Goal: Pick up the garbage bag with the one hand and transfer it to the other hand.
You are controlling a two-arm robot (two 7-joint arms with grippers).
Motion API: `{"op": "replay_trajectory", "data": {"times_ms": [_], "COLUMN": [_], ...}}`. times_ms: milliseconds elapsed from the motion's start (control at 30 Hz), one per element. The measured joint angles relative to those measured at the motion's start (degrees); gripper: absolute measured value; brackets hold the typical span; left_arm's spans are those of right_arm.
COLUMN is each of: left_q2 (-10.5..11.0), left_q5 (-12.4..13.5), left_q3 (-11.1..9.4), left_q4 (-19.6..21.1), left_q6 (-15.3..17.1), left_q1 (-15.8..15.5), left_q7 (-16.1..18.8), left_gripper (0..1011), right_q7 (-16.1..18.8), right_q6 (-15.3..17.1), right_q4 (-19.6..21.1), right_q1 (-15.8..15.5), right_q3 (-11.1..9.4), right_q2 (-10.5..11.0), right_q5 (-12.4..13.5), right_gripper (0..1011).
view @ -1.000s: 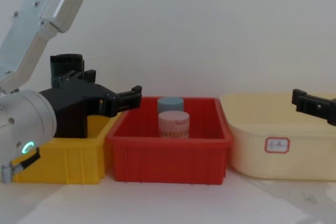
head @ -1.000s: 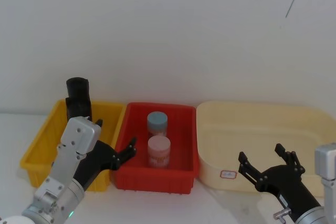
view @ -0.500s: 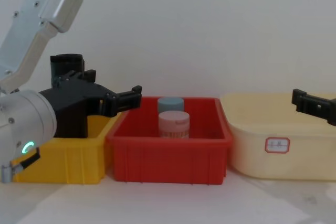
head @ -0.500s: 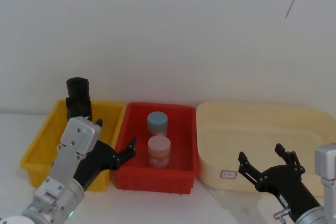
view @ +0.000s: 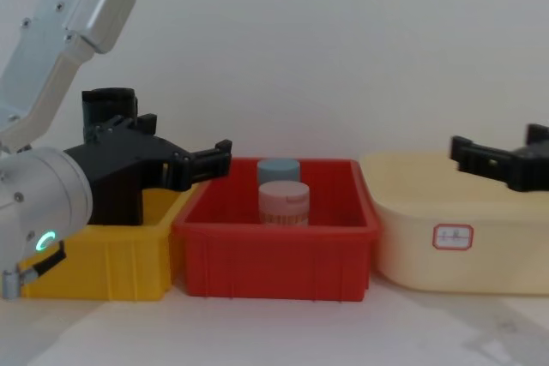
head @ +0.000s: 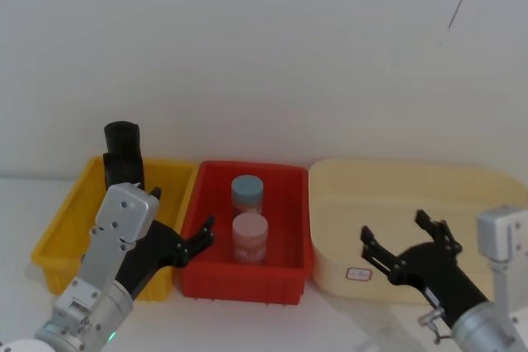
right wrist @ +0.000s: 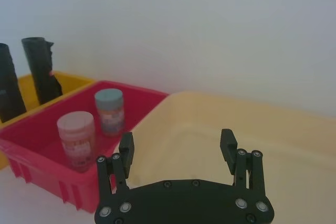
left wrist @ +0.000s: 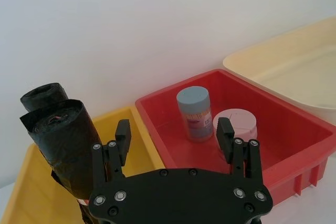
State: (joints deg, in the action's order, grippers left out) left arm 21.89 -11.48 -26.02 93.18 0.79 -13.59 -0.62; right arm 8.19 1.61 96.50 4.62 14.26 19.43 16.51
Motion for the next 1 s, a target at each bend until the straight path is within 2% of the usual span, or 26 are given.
{"op": "replay_trajectory", "data": {"times_ms": [233,400,767,1000], "left_q2": [0.0,0.0,0.0,0.0], "left_q5": [0.0,0.0,0.0,0.0], "left_q3": [0.0,0.0,0.0,-0.01], "left_q4": [0.0,0.0,0.0,0.0], "left_q6": [0.0,0.0,0.0,0.0], "left_q1": [0.0,0.0,0.0,0.0], "left_q7": [0.0,0.0,0.0,0.0], "left_gripper": [1002,1002,1001,1001], "right_q7": [3.28,6.05,12.34,14.67], "right_q6": [1.45,3.77,11.75,15.99], "right_q4": [-3.74,-5.51,-6.49,-8.86], "right_q1": [5.29,9.14,16.14,20.26], "right_q3": [2.21,4.4,8.97,11.57], "right_q2": [-0.85,-1.62,-2.03,-3.27], "right_q5": [-0.21,-0.63,-0.48,-0.05], "right_gripper": [1004,1004,1004,1004]}}
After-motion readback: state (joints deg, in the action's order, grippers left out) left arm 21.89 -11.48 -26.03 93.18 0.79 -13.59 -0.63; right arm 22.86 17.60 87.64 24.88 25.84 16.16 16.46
